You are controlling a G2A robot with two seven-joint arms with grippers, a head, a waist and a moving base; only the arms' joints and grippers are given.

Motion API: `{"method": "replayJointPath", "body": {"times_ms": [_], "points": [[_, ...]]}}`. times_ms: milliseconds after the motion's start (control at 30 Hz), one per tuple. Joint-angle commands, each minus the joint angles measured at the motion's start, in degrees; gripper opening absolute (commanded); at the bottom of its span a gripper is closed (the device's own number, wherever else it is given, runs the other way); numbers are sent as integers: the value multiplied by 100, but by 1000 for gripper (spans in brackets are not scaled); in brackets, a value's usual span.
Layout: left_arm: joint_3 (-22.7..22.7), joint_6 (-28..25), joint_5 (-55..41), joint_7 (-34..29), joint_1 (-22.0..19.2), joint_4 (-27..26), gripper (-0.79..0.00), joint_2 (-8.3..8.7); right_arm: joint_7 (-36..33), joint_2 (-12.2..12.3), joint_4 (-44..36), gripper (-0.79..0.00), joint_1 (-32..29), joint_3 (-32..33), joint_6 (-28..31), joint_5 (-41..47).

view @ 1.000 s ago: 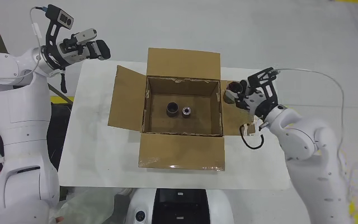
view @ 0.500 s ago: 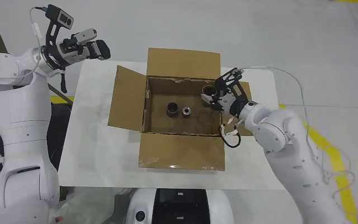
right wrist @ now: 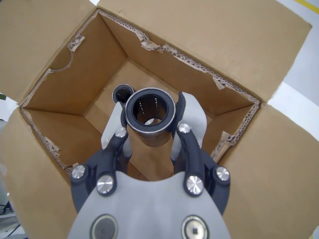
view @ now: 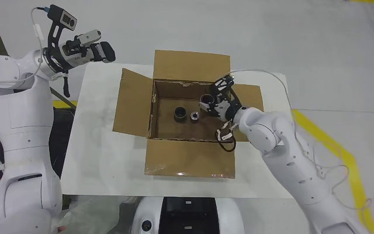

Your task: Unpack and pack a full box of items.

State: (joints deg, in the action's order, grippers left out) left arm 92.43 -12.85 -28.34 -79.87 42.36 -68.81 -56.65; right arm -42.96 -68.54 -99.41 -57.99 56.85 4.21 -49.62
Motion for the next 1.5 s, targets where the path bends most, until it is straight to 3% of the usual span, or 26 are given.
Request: {"method": "replayJointPath", "body": {"times_ms": [0, 633, 1467], "points": [[0, 0, 0, 0, 0, 0, 0, 0, 55, -18, 81, -785, 17, -60, -34, -54], [0, 0, 0, 0, 0, 0, 0, 0, 519, -240, 817, -785, 275, -554, -391, -466], [0, 0, 0, 0, 0, 0, 0, 0, 400, -242, 549, -785, 125, -453, -325, -792]]}}
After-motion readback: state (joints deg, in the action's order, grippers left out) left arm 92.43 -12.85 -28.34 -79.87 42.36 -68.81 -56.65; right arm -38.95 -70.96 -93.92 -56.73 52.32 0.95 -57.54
